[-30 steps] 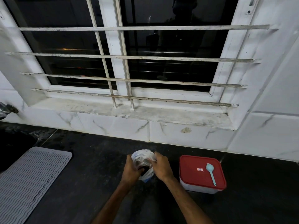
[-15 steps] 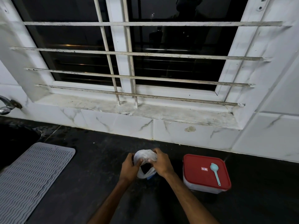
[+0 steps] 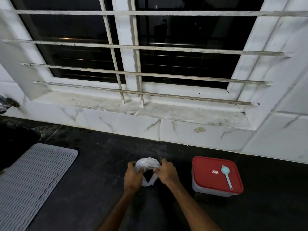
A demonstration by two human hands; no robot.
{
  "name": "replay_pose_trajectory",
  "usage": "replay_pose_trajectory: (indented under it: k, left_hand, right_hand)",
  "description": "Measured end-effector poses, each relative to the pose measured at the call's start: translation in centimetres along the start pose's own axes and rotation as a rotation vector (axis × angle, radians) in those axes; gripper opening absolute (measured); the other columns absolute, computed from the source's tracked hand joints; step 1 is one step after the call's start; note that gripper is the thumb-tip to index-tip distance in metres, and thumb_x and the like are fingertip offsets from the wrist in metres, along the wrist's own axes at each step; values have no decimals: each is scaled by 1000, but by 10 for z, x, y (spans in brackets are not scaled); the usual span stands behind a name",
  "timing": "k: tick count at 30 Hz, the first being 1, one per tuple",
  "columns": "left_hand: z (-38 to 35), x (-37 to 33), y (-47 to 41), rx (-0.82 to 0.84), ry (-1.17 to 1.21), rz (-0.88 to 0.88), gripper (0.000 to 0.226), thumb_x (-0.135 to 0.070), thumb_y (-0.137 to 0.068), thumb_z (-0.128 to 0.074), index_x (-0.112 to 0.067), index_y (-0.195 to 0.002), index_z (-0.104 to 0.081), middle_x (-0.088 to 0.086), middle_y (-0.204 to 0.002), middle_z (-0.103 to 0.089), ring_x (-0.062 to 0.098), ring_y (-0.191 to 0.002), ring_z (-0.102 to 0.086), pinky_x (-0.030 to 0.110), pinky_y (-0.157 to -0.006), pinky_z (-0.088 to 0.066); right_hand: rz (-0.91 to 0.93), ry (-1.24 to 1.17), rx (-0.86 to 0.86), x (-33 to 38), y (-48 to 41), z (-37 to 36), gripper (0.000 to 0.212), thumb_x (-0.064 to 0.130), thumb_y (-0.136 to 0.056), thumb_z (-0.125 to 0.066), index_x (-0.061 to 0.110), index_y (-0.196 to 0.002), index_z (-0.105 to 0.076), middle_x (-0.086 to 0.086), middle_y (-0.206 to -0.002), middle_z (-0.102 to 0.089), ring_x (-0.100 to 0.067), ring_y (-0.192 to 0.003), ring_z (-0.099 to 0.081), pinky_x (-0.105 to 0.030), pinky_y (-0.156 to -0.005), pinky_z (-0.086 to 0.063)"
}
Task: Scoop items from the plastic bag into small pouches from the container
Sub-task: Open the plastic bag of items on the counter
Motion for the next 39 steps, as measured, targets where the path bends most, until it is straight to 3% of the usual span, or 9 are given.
replay_pose_trajectory:
  k: [7,10,13,22,25,32,36,39]
  left_hand:
    - [1,-5,-5,186,-49,-171,63,-25,-89,-69,-12,-141,-35,-4,-127,-49,13,-114,-53,25,-91,-45]
    - [0,-3,-2,264,-105,-230,73,-29,-85,-69,-15,-146,-31,-7,-137,-43,10,-123,-46,23,-97,-39]
    - [1,-3,5,311,-142,-250,80,-34,-77,-63,-16,-147,-29,-10,-137,-40,10,-125,-45,22,-98,-37]
    - [8,3,26,340,-144,-260,98,-55,-61,-56,-15,-147,-31,3,-144,-42,17,-129,-44,35,-106,-41]
    - [13,1,34,329,-130,-267,95,-55,-61,-57,-20,-146,-32,2,-144,-43,16,-129,-44,32,-105,-41]
    - [13,-40,43,177,-152,-468,79,-58,-80,-53,-20,-146,-36,-2,-153,-35,13,-138,-36,37,-112,-36]
    - [-15,-73,62,141,-261,-654,59,-43,-91,-54,-26,-145,-38,-7,-156,-31,6,-140,-29,34,-114,-28]
    - [-58,-90,79,208,-365,-764,59,-30,-93,-55,-25,-148,-36,-6,-159,-28,6,-143,-25,38,-119,-28]
  right_hand:
    - [63,-72,49,2,-3,1,51,47,-85,-67,14,-122,-53,-9,-113,-66,-27,-101,-65,-38,-84,-54]
    - [89,-84,100,1,2,1,62,45,-83,-72,14,-131,-49,-9,-118,-64,-25,-105,-64,-39,-87,-54]
    - [106,-65,119,-2,8,2,59,39,-83,-74,14,-131,-50,-9,-118,-64,-24,-104,-65,-39,-89,-55]
    - [134,-17,117,-7,24,15,51,30,-88,-69,13,-133,-50,-11,-122,-63,-26,-108,-63,-40,-93,-53]
    - [156,1,90,-11,27,23,46,30,-90,-67,13,-129,-52,-10,-121,-63,-27,-108,-63,-39,-92,-53]
    - [150,-71,-84,-47,27,76,28,27,-90,-65,14,-115,-60,-8,-111,-66,-24,-98,-64,-38,-87,-53]
    - [185,-30,-364,-83,32,124,18,15,-89,-63,9,-106,-64,-11,-110,-64,-30,-102,-59,-39,-91,-47]
    - [116,48,-545,-117,42,151,25,10,-87,-64,7,-111,-65,-16,-115,-61,-35,-104,-55,-44,-93,-45]
Point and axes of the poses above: each hand's wrist, its own y-axis away from the middle knuckle, its own z-axis out of the back of the hand, x = y × z, the point moved 7 cm from there along -y, towards the middle knuckle
